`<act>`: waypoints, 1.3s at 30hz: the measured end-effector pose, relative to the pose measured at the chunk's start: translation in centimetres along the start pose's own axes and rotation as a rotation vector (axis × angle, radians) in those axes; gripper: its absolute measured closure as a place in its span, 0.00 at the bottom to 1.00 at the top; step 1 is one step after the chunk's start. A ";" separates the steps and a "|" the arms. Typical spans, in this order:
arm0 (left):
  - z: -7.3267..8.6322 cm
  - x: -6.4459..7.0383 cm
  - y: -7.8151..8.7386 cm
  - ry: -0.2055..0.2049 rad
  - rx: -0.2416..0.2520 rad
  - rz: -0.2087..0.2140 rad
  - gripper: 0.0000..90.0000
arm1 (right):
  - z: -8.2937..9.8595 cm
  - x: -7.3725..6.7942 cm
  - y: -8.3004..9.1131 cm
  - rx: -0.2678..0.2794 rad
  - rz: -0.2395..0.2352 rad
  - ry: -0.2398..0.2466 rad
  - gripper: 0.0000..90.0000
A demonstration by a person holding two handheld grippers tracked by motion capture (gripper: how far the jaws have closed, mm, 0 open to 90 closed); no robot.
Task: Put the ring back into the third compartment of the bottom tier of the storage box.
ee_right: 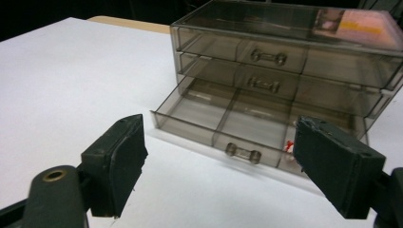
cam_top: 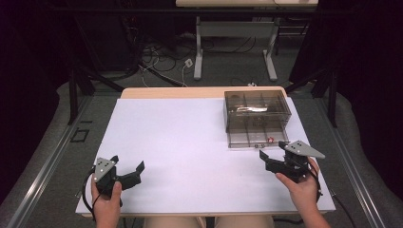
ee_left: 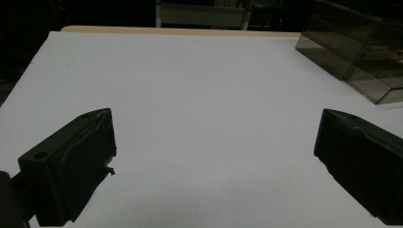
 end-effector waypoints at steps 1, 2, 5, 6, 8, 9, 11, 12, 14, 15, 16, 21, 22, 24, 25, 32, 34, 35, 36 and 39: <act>0.0 0.0 0.0 -0.001 0.000 0.001 0.00 | 0.1 -0.1 0.1 -0.007 -0.005 0.002 0.18; 0.0 0.0 0.0 -0.002 -0.001 0.001 0.00 | 0.2 -0.3 0.1 -0.006 -0.008 0.011 0.17; 0.0 0.1 0.0 -0.004 0.000 0.003 0.00 | 0.5 -0.7 0.0 -0.001 0.005 0.020 0.16; 0.0 0.1 0.0 -0.004 0.000 0.004 0.00 | 0.7 -0.8 0.1 -0.010 0.007 0.023 0.15; 0.0 0.1 0.0 -0.005 0.001 0.007 0.00 | 1.0 -1.1 0.0 -0.010 0.021 0.017 0.10; 0.1 0.1 0.0 -0.008 -0.001 0.007 0.00 | 1.1 -1.2 -0.1 -0.002 0.024 0.014 0.07; 0.1 0.2 0.0 -0.007 -0.001 0.009 0.00 | 1.4 -1.6 -0.3 -0.010 0.023 0.012 0.03; 0.1 0.2 0.0 -0.007 -0.001 0.009 0.00 | 1.6 -1.7 -0.4 -0.011 0.023 0.013 0.02; 0.1 0.2 0.0 -0.008 -0.002 0.010 0.00 | 1.9 -2.0 -0.5 -0.015 0.025 0.013 0.02; 0.1 0.2 0.0 -0.009 -0.003 0.011 0.00 | 2.0 -2.2 -0.6 -0.017 0.025 0.001 0.02; 0.1 0.2 0.0 -0.009 -0.005 0.010 0.00 | 2.1 -2.3 -0.7 -0.018 0.020 0.005 0.01; 0.2 0.2 0.0 -0.009 -0.005 0.012 0.00 | 2.8 -3.1 -1.3 -0.018 0.022 0.007 0.00; 0.2 0.2 0.0 -0.010 -0.006 0.012 0.00 | 2.9 -3.2 -1.3 -0.026 0.016 0.001 0.00; 0.2 0.3 0.0 -0.011 -0.009 0.012 0.00 | 3.3 -3.5 -1.5 -0.028 -0.003 0.002 0.00; 0.2 0.3 0.0 -0.013 -0.010 0.013 0.00 | 3.4 -3.6 -1.6 -0.025 -0.007 -0.003 0.00; 0.3 0.4 -0.2 -0.013 -0.008 0.015 0.00 | 4.4 -4.1 -2.2 -0.050 -0.022 0.025 0.00; 0.3 0.4 -0.2 -0.015 -0.012 0.017 0.00 | 4.5 -4.1 -2.2 -0.049 -0.023 0.014 0.00; 0.4 0.4 -0.2 -0.015 -0.013 0.017 0.00 | 4.6 -4.1 -2.2 -0.048 -0.030 0.007 0.00; 0.4 0.4 -0.2 -0.016 -0.014 0.018 0.00 | 4.8 -4.1 -2.2 -0.060 -0.028 0.006 0.00; 0.3 0.5 -0.2 -0.019 -0.016 0.020 0.00 | 5.1 -4.2 -2.1 -0.056 -0.025 0.008 0.00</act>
Point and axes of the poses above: each handheld gripper's, and its own axes: y roughly backward along the jaws, z roughly out of its underside, x roughly to its right, the point moved 3 cm from there along -y, roughly forward along the jaws, and after that the axes turned 12 degrees about y, right-handed, at the moved point
